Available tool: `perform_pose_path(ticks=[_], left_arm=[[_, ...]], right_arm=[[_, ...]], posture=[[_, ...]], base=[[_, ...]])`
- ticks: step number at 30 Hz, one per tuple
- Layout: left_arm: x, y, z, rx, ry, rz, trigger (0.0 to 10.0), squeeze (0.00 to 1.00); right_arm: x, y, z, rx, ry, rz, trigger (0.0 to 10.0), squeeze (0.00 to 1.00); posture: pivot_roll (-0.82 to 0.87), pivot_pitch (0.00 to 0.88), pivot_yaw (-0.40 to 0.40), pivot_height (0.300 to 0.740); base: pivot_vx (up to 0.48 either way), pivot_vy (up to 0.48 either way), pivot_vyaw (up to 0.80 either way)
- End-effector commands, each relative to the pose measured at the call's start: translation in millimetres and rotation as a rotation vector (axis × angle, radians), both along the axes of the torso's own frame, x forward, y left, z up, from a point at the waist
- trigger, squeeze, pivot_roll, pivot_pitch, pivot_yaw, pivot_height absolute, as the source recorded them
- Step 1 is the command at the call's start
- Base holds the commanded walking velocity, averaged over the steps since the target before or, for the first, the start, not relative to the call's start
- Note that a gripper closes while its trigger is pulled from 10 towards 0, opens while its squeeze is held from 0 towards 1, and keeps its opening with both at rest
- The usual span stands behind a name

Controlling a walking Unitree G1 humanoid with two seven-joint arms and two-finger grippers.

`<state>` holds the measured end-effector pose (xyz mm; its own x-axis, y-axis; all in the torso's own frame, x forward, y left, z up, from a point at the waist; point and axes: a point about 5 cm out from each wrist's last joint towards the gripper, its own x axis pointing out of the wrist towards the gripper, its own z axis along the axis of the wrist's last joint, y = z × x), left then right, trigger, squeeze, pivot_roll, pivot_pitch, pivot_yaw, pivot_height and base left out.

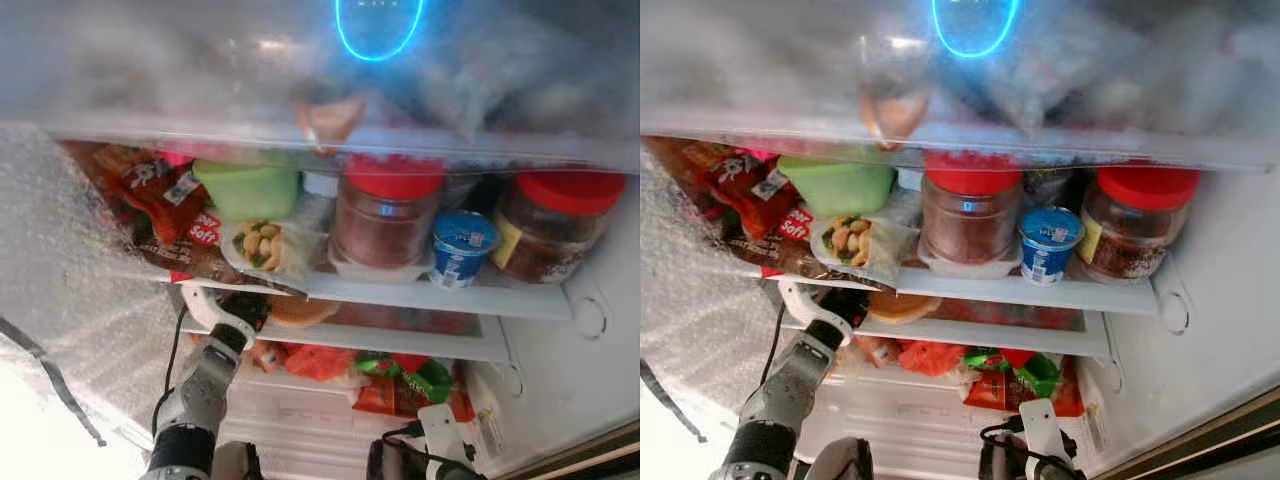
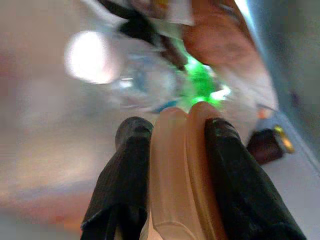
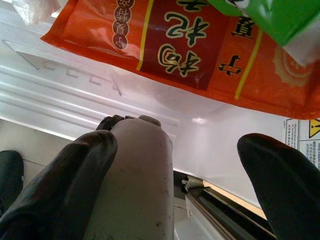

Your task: Restocking fridge

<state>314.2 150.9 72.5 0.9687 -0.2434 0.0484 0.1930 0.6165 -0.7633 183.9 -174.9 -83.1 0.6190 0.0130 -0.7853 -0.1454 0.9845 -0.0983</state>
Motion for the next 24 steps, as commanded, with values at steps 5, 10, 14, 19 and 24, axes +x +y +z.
perform_pose_path(ticks=[5, 10, 14, 19, 24], left_arm=[[5.9, 5.6, -5.9, -0.012, 0.043, 0.058, 10.0, 0.00], [12.0, 6.5, -5.3, -0.012, 0.052, 0.080, 10.0, 0.00], [18.1, 2.2, -2.1, 0.000, 0.045, 0.078, 10.0, 0.00], [25.1, -2.6, -0.5, 0.012, 0.047, 0.067, 10.0, 0.00], [28.8, -5.3, 0.5, 0.030, 0.050, 0.065, 10.0, 0.00]], right_arm=[[-25.5, 1.4, -12.6, 0.012, 0.106, -0.013, 10.0, 0.00], [-25.5, 1.2, -12.6, 0.013, 0.106, -0.015, 10.0, 0.00], [-25.6, 0.7, -12.6, 0.012, 0.106, -0.016, 10.0, 0.00], [-26.4, 0.5, -12.9, 0.011, 0.109, -0.015, 10.0, 0.00], [-26.7, 0.2, -13.0, 0.011, 0.111, -0.017, 10.0, 0.00]], posture=[[0.00, 0.089, -0.001, 0.622], [0.00, 0.089, -0.001, 0.622], [-0.01, 0.090, 0.000, 0.622], [-0.01, 0.090, -0.001, 0.622], [-0.01, 0.092, 0.001, 0.622]], base=[[0.000, 0.000, 0.00], [0.000, 0.000, 0.00], [0.000, 0.000, 0.00], [0.000, 0.000, 0.00], [0.000, 0.000, 0.00]])
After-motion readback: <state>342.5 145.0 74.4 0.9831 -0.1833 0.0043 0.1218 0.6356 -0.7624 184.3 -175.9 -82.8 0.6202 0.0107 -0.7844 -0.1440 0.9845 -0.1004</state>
